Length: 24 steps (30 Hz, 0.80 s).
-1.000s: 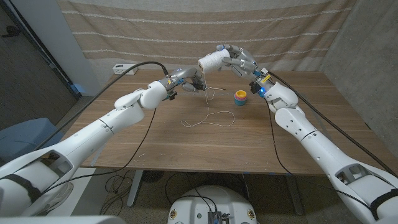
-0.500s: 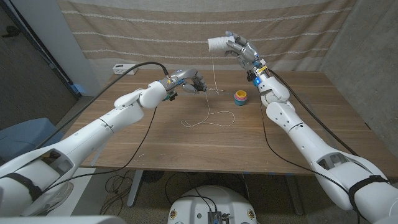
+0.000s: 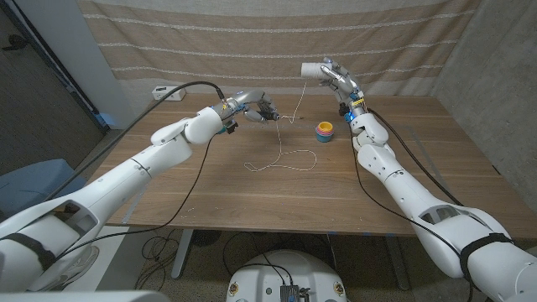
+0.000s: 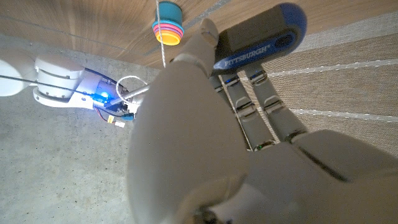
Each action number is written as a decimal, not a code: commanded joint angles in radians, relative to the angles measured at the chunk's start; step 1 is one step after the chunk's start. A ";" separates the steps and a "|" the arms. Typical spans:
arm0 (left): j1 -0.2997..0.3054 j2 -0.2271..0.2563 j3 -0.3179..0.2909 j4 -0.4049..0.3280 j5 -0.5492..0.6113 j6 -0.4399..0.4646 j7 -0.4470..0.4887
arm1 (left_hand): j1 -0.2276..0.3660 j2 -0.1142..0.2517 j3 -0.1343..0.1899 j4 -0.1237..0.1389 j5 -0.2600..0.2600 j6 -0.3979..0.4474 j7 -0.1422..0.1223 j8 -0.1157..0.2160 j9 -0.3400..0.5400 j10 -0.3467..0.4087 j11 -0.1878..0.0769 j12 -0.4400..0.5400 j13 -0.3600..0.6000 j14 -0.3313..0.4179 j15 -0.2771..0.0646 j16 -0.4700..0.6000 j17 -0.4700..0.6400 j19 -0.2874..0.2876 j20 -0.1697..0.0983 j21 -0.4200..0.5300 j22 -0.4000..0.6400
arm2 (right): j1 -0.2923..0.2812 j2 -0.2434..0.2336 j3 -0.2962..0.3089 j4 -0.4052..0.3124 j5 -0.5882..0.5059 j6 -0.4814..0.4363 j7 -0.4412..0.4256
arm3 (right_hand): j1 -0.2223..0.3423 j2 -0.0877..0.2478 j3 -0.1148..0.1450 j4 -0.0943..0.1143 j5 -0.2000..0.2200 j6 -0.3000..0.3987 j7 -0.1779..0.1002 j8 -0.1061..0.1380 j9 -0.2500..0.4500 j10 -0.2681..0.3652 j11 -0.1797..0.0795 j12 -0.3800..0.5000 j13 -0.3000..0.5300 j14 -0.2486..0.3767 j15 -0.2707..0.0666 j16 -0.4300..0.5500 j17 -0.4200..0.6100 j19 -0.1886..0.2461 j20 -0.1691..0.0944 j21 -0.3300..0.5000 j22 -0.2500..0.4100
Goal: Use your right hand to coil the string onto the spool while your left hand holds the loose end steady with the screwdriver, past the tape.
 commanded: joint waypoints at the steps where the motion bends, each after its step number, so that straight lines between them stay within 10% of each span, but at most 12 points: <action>1: -0.001 -0.011 -0.029 0.035 -0.066 -0.049 0.010 | 0.121 0.139 0.007 0.008 0.005 0.098 0.087 0.005 0.101 0.006 0.003 -0.007 0.005 0.039 -0.053 0.003 0.160 0.033 -0.176 0.138 0.004 | -0.066 -0.018 0.008 0.038 -0.065 -0.013 -0.179 | 0.104 0.145 0.023 0.006 0.008 0.066 0.058 0.003 0.001 0.139 -0.100 0.105 0.195 0.224 -0.315 0.005 0.075 -0.039 -0.119 -0.006 0.001; 13: 0.007 -0.026 -0.052 0.063 -0.108 -0.093 0.049 | 0.123 0.139 0.006 0.007 0.005 0.095 0.088 0.002 0.102 0.008 0.002 -0.011 0.008 0.040 -0.052 0.000 0.160 0.032 -0.176 0.138 0.004 | -0.189 -0.052 0.011 -0.042 -0.057 -0.009 -0.187 | 0.104 0.144 0.023 0.005 0.007 0.066 0.061 0.002 0.000 0.141 -0.098 0.103 0.199 0.224 -0.312 0.005 0.073 -0.035 -0.115 -0.005 0.001; 24: -0.001 -0.041 -0.054 0.078 -0.115 -0.088 0.064 | 0.123 0.139 0.006 0.007 0.005 0.098 0.086 0.003 0.104 0.011 0.005 -0.014 0.007 0.042 -0.051 -0.001 0.160 0.032 -0.176 0.138 0.004 | -0.303 -0.148 0.014 -0.122 0.015 -0.019 0.010 | 0.104 0.144 0.025 0.004 0.007 0.067 0.062 0.002 -0.001 0.139 -0.098 0.101 0.205 0.221 -0.311 0.007 0.077 -0.037 -0.112 -0.007 0.001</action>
